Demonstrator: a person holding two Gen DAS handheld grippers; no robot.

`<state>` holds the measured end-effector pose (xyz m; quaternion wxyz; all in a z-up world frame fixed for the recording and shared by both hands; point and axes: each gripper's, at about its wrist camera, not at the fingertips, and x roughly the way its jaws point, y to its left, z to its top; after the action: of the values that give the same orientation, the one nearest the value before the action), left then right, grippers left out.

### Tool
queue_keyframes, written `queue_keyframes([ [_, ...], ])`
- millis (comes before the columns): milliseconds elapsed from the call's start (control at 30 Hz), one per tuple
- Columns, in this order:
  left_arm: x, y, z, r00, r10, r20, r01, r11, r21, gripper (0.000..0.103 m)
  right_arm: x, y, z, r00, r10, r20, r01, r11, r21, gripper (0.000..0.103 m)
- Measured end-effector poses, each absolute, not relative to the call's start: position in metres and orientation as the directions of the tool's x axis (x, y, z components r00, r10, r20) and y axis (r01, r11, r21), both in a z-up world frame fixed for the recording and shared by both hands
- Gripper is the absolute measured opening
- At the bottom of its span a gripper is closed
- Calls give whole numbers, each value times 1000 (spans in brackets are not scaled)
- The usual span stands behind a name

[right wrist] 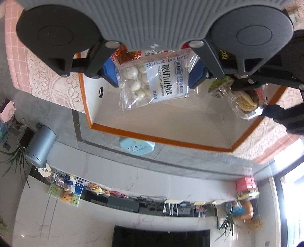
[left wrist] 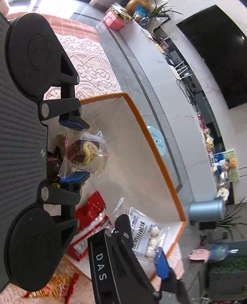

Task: Organize snacks
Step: 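Lift both held packs and carry them over the orange box, then open the right tool dropping the milk-ball pack while the left tool releases the cookie bag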

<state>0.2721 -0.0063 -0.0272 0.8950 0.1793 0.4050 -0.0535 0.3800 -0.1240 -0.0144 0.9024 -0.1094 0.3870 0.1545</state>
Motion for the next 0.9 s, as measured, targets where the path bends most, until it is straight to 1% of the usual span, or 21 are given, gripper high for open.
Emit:
queue_keyframes([
  [200,279,-10,-39,626,97,-774,244,918,312,53,393,-115,-26,616,159,-772,-364,926,-100,76],
  [333,281,-6,-45,598,117,-793,229,923,309,53,399,-110,-34,590,125,-798,-360,925,-121,76],
  [567,286,-9,-48,576,132,-807,244,914,324,54,409,-113,-48,519,93,-850,-326,940,-96,77],
  [800,289,-9,-49,571,133,-810,244,915,322,55,412,-116,-56,493,85,-866,-302,950,-79,78],
  [900,291,-9,-51,569,130,-812,244,916,318,57,410,-112,-57,490,73,-869,-316,943,-99,78],
])
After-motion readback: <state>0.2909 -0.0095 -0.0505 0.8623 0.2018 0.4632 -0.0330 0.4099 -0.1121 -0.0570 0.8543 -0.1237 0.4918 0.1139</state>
